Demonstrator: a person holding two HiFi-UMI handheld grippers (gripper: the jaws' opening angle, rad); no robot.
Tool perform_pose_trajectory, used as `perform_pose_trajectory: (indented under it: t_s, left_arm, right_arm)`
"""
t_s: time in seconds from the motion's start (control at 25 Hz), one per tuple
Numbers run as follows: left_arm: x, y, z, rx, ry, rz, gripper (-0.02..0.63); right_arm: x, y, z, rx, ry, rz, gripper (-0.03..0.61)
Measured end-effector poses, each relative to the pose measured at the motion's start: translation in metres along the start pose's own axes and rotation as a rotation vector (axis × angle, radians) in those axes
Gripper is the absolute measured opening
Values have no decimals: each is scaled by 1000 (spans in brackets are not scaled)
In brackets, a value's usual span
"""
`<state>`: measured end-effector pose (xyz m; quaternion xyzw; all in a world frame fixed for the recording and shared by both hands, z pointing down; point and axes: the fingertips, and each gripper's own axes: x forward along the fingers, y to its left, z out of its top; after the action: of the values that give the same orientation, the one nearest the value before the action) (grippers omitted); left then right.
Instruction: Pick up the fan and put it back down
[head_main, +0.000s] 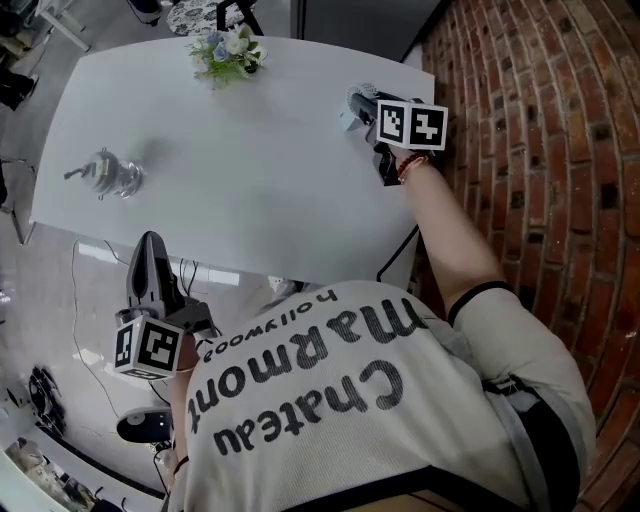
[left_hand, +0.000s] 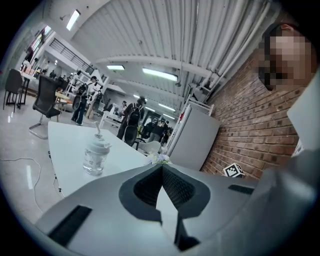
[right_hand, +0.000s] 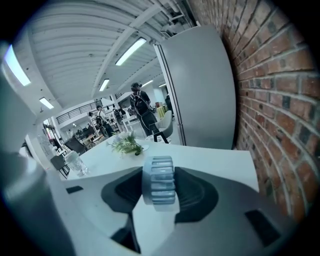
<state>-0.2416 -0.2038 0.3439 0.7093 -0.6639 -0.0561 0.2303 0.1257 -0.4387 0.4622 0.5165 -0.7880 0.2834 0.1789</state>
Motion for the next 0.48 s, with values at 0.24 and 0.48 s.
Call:
perform_pose_trajectory:
  t_s: [0.24, 0.48]
  left_arm:
    - [29, -41, -3, 10, -13, -91, 2]
    - [50, -80, -8, 43, -10, -177, 2]
  right_arm:
    - [-39, -9, 3, 42, -61, -10, 181]
    - [-77, -12, 4, 73, -127, -1, 181]
